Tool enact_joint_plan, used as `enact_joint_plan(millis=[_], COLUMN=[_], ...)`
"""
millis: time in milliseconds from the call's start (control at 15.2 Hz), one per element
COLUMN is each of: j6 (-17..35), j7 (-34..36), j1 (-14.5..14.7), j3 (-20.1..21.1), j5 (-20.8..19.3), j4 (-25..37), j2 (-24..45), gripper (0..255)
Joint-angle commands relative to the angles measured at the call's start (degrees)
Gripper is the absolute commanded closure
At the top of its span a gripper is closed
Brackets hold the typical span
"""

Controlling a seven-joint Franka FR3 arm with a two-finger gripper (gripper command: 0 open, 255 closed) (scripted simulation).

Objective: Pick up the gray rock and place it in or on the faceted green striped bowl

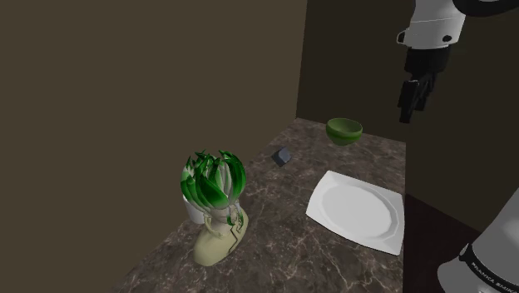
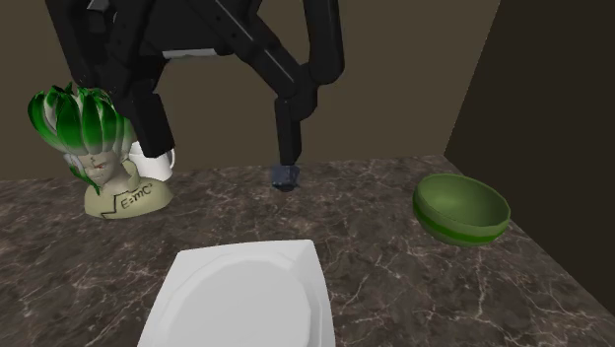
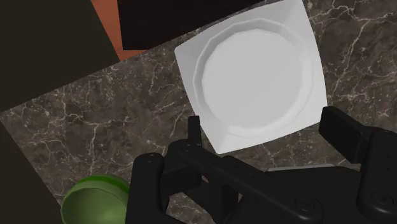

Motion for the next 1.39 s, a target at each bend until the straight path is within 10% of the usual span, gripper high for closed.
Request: enact_joint_plan(millis=[0,1320], j6=[0.00,32.71], j7=[0.00,11.17], j1=[0.00,0.65], j3=[0.00,7.01], j5=[0.00,-4.45], j4=[0.00,10.17], j2=[0.00,38.53], gripper=[0,0])
